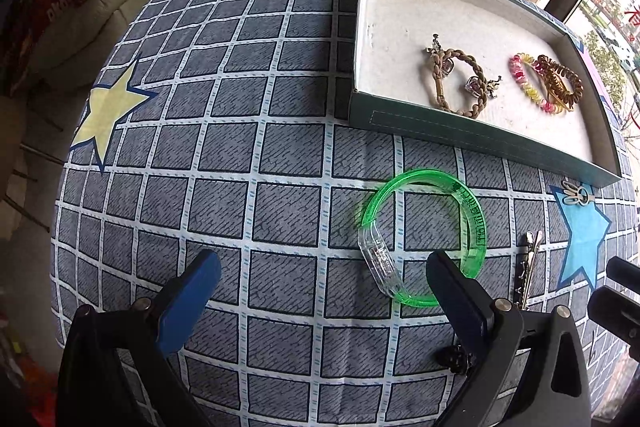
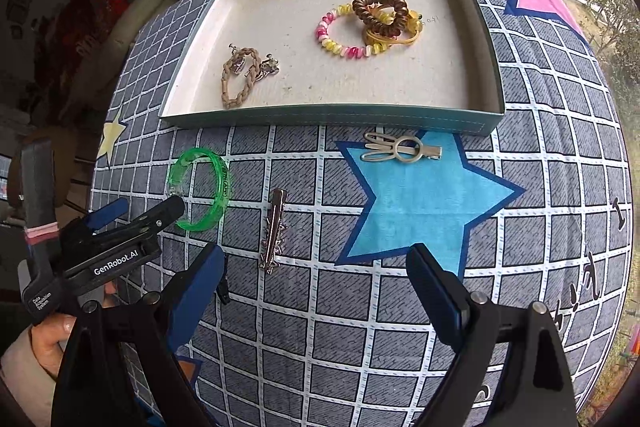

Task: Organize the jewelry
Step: 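Move left tool to the green glow bangle while right tool approaches the silver hair clip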

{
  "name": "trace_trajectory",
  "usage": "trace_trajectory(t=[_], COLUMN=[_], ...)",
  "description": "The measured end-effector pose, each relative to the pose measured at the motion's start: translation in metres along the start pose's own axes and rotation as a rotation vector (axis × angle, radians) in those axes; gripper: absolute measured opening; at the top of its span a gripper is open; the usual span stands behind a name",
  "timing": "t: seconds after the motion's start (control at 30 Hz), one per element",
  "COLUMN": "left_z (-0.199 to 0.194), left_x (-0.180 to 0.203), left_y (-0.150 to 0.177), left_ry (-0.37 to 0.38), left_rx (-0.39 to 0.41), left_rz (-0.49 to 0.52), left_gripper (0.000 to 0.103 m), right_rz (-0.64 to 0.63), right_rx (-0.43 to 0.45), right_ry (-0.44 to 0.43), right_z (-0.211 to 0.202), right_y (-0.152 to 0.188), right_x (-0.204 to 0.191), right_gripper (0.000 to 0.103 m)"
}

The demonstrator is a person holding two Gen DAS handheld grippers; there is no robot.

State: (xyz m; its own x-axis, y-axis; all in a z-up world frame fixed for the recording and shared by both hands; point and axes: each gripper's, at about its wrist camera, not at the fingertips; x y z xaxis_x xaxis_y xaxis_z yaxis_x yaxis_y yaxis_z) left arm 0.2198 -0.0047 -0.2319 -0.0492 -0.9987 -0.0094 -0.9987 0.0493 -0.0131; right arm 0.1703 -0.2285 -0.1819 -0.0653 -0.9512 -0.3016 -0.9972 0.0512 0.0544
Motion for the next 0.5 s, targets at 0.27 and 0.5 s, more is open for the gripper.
trace_trajectory(t=[0.27,0.5], left_z=[0.013,0.02], left_x=[-0.005,-0.01], left_y=[-0.008,-0.018], left_ry=[-0.019,-0.017], left_rx=[-0.012,0.001], left_rz=[0.004,0.022], left_gripper=[0.103,0.103], right_rz=[-0.01,-0.056], right_rx=[0.001,-0.004], right_ry=[0.059,0.144], right_z=[0.016,0.038], right_y=[-0.006,-0.01], right_x=[-0.014,-0.032], right_gripper=[0.093,0.074])
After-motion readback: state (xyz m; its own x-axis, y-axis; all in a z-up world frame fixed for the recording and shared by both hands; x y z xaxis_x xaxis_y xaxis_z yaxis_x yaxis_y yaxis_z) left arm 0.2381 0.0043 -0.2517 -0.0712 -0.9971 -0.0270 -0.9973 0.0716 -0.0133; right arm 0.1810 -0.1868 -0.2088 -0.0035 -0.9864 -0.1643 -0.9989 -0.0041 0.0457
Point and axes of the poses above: each gripper's, at about its wrist camera, not at the fingertips, and z roughly the way its jaws point, x to its right, y to its underside, and after that the axes turned 15 degrees about -x, right-handed
